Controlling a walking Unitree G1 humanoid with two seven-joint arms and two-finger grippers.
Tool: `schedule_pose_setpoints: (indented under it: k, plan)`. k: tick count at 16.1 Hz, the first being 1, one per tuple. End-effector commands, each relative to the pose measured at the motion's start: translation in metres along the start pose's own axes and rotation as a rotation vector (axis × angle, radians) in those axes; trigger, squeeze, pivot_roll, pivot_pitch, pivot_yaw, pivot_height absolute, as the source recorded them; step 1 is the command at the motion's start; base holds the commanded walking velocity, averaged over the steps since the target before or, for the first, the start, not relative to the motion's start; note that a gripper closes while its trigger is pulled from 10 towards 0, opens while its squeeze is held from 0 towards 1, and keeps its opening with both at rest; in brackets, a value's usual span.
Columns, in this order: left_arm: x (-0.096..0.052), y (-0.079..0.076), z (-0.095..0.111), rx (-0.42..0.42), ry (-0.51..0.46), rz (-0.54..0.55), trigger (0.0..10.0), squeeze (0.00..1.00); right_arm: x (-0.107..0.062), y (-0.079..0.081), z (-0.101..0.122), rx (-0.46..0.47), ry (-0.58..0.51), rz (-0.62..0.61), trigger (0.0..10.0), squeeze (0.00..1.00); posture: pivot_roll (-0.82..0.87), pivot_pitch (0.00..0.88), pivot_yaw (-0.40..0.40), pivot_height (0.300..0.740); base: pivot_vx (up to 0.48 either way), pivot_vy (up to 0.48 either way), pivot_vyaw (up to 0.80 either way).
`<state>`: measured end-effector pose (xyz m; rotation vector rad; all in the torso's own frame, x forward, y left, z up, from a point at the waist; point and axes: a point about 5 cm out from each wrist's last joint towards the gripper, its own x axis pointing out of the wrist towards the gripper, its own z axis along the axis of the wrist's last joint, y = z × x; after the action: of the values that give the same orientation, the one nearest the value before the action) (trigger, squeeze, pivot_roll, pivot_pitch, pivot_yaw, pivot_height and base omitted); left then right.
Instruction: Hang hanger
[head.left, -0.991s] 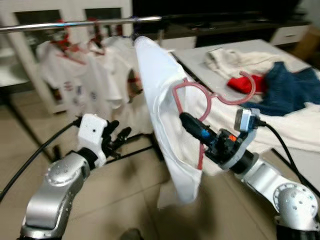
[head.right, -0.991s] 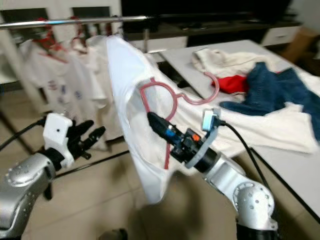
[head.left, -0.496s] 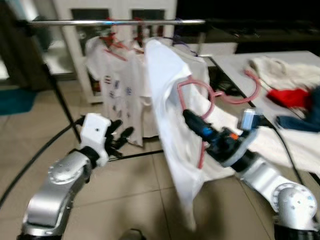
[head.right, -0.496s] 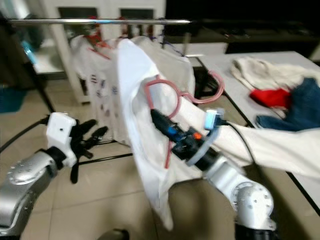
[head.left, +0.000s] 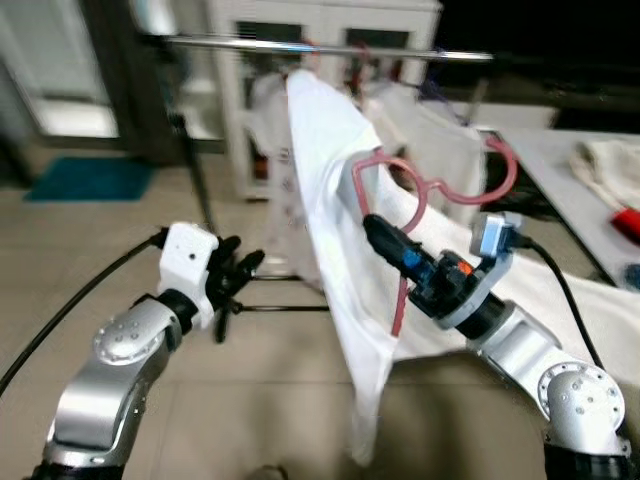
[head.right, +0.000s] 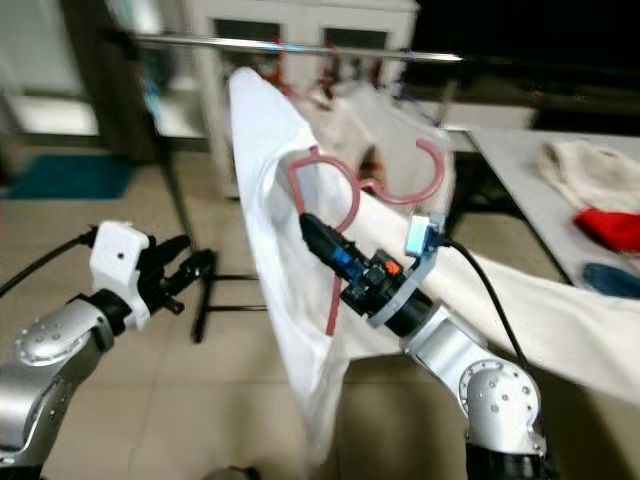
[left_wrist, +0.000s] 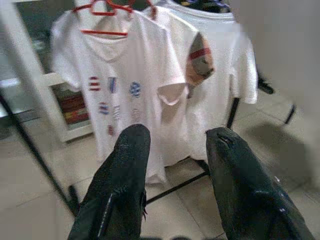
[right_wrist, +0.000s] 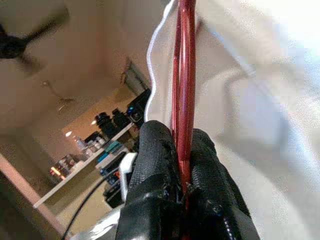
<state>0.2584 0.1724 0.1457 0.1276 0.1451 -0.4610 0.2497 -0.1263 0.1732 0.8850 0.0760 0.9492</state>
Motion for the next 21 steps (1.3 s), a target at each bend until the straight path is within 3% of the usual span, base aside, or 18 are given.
schedule_pose_setpoints:
  k: [1, 3, 4, 8, 10, 12, 13, 14, 16, 18, 21]
  plan:
    - [0.002, -0.002, 0.001, 0.018, -0.002, -0.005, 10.0, 0.00, 0.001, -0.007, 0.012, -0.070, -0.048, -0.079, 10.0, 0.00, 0.04, 0.000, -0.039, 0.740, 0.000, 0.000, 0.00]
    - [0.005, 0.001, 0.002, 0.044, 0.002, 0.022, 10.0, 0.00, 0.004, -0.029, 0.021, -0.362, 0.027, -0.309, 10.0, 0.00, 0.04, 0.000, -0.037, 0.740, 0.000, 0.000, 0.00]
    - [0.006, 0.002, 0.002, 0.046, 0.002, 0.029, 10.0, 0.00, 0.006, -0.031, 0.024, -0.437, 0.043, -0.335, 10.0, 0.00, 0.04, 0.000, -0.037, 0.740, 0.000, 0.000, 0.00]
    - [0.007, -0.001, -0.002, 0.053, 0.014, 0.036, 10.0, 0.00, 0.011, -0.040, 0.026, -0.624, 0.072, -0.441, 10.0, 0.00, 0.04, 0.000, -0.049, 0.740, 0.000, 0.000, 0.00]
    - [0.007, 0.000, -0.002, 0.059, 0.010, 0.045, 10.0, 0.00, 0.014, -0.041, 0.026, -0.681, 0.102, -0.435, 10.0, 0.00, 0.04, 0.000, -0.056, 0.740, 0.000, 0.000, 0.00]
    - [0.008, 0.003, -0.003, 0.098, 0.017, 0.061, 10.0, 0.00, 0.012, -0.051, 0.014, -0.817, 0.300, -0.446, 10.0, 0.00, 0.04, 0.000, -0.072, 0.740, 0.000, 0.000, 0.00]
    - [0.013, -0.001, -0.003, 0.155, 0.020, 0.024, 10.0, 0.00, 0.010, -0.054, 0.005, -0.795, 0.374, -0.448, 10.0, 0.00, 0.05, 0.000, -0.076, 0.740, 0.000, 0.000, 0.00]
    - [0.016, -0.008, -0.003, 0.149, 0.020, -0.047, 10.0, 0.00, 0.012, -0.052, -0.001, -0.776, 0.402, -0.407, 10.0, 0.00, 0.05, 0.000, -0.076, 0.740, 0.000, 0.000, 0.00]
    - [0.018, -0.008, -0.003, 0.232, 0.032, -0.056, 10.0, 0.00, 0.015, -0.051, -0.004, -0.795, 0.450, -0.370, 10.0, 0.00, 0.04, 0.000, -0.072, 0.740, 0.000, 0.000, 0.00]
    - [0.018, 0.008, -0.001, 0.225, 0.039, -0.030, 10.0, 1.00, 0.017, -0.053, 0.000, -0.822, 0.518, -0.354, 10.0, 0.00, 0.03, 0.000, -0.063, 0.740, 0.000, 0.000, 0.00]
    - [0.011, 0.036, 0.000, 0.290, 0.081, 0.002, 10.0, 1.00, 0.020, -0.047, 0.012, -0.834, 0.614, -0.224, 10.0, 0.00, 0.01, 0.000, -0.061, 0.740, 0.000, 0.000, 0.00]
